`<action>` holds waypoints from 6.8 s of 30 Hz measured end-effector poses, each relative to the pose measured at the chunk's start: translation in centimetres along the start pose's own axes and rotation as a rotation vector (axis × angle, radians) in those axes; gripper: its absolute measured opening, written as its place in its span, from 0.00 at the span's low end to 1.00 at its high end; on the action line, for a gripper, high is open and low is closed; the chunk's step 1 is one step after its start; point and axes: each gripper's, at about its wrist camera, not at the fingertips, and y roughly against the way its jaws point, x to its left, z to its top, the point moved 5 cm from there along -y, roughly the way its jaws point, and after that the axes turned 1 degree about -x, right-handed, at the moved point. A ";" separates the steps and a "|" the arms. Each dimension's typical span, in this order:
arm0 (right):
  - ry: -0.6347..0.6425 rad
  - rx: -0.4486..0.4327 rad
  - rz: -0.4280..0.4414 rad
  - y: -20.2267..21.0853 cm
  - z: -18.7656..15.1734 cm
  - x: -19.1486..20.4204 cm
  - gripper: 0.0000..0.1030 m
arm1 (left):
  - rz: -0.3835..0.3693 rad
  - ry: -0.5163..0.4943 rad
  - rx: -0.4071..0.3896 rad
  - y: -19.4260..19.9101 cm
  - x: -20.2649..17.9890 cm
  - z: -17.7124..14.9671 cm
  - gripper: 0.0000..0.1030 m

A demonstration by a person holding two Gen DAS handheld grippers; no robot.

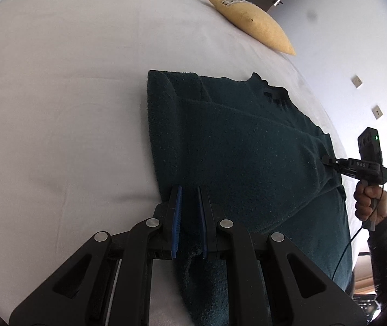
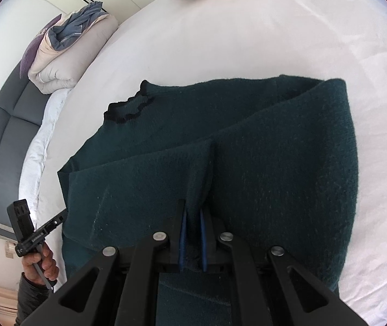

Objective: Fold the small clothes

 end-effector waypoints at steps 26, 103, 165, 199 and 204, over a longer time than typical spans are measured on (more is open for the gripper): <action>-0.168 -0.074 0.271 0.9 -3.3 -0.2 0.36 | 0.075 -0.034 -0.012 2.2 -3.4 -6.2 0.11; -0.301 -0.009 0.200 19.5 -33.1 -11.8 0.58 | -0.440 0.462 0.077 11.4 -6.9 -27.4 0.06; -0.317 -0.138 0.408 20.4 -28.7 -6.7 0.06 | -0.460 0.437 -0.123 16.5 -7.3 -22.5 0.03; -0.311 -0.286 0.403 15.3 -5.7 -3.9 0.07 | -0.430 0.469 -0.278 11.5 -6.2 1.4 0.03; -0.346 -0.308 0.371 13.4 -2.4 -5.7 0.07 | -0.389 0.477 -0.274 8.9 -5.4 5.3 0.03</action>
